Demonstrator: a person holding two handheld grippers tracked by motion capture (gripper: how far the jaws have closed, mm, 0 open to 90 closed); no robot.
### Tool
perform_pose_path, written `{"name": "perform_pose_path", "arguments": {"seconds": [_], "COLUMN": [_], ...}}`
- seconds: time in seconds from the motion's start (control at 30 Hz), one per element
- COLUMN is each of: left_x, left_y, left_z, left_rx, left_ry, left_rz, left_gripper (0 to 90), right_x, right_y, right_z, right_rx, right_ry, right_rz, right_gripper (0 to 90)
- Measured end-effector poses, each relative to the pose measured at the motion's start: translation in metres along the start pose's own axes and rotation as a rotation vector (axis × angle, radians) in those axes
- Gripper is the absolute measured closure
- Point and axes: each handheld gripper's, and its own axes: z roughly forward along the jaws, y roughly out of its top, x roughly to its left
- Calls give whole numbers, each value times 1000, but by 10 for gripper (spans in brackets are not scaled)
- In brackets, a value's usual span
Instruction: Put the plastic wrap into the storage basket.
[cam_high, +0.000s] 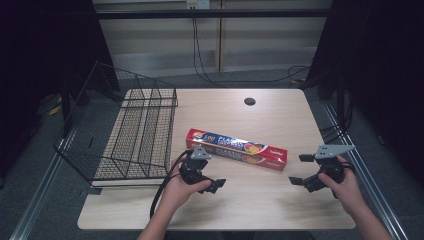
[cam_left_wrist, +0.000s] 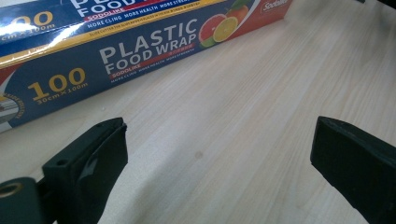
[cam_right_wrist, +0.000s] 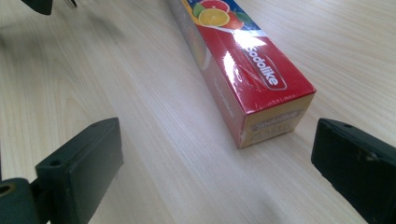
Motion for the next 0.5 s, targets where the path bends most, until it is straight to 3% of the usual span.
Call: {"name": "perform_pose_path", "arguments": {"seconds": [0.1,0.2,0.27,0.5], "left_x": [1,1,0,-1], "left_y": [1,0,2,13], "left_z": [1,-1,-1,5], "left_rx": [-9,9,21,50], "left_ry": [-5,-29,-24,-25], "left_rz": [6,7,16,44], "left_gripper": [37,41,36,38], "right_x": [-2,-4,-4,0], "right_y": [-2,-5,-7,-7], "right_z": [1,3,4,1], "right_rx": [9,25,30,6], "right_ry": [2,9,22,22], "right_rz": [-11,-15,-16,-11], "right_gripper": [20,22,23,23]}}
